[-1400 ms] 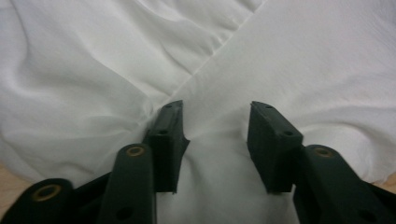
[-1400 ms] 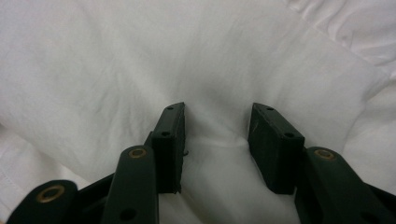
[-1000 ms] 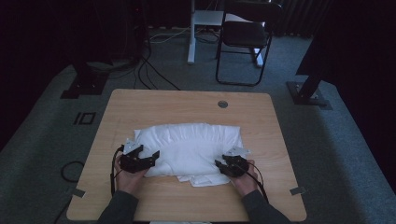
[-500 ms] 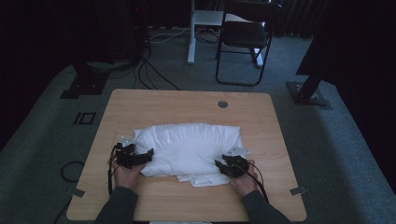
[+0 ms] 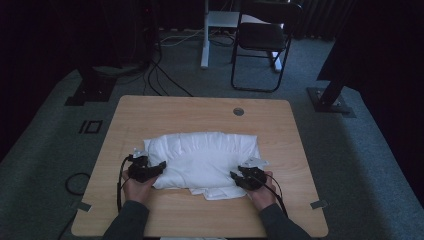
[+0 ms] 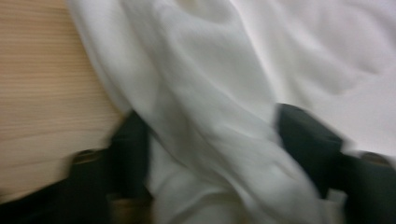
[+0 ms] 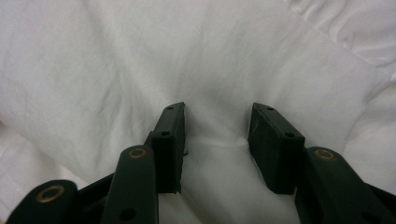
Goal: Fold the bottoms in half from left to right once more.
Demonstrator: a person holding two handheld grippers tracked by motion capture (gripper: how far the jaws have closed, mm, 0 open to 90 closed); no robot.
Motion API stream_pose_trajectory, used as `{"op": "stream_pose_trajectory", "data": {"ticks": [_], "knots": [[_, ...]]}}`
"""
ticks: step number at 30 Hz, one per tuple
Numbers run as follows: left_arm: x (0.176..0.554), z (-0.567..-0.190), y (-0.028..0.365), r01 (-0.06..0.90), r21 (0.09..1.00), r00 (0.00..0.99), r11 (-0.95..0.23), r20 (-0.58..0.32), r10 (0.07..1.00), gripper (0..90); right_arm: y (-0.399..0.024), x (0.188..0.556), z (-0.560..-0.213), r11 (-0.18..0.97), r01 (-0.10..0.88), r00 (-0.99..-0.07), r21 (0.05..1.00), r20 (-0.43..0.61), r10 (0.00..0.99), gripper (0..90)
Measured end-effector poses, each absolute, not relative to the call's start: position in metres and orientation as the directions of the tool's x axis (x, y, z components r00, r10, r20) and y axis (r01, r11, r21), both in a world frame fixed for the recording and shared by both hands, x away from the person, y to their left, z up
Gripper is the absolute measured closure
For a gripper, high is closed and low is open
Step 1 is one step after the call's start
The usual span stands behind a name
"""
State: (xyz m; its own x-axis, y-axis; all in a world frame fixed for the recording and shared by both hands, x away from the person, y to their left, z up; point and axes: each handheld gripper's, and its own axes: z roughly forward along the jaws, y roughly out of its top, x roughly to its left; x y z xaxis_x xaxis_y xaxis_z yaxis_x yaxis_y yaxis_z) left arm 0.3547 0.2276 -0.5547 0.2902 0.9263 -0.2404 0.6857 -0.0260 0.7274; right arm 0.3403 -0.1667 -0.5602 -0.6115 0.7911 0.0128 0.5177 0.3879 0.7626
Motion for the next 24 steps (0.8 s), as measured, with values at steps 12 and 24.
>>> {"op": "stream_pose_trajectory", "data": {"ticks": [12, 24], "knots": [[0.354, -0.556, 0.225, 0.686, 0.725, 0.35, -0.058, -0.259, 0.9, 77.2, -0.166, 0.34, -0.56, 0.387, 0.517, -0.614, 0.763, 0.015, 0.789, 54.0], [0.352, -0.535, 0.232, 0.647, 0.761, 0.373, -0.039, -0.272, 0.887, 79.1, -0.16, 0.34, -0.521, 0.387, 0.453, -0.666, 0.803, 0.016, 0.746, 52.1]]}}
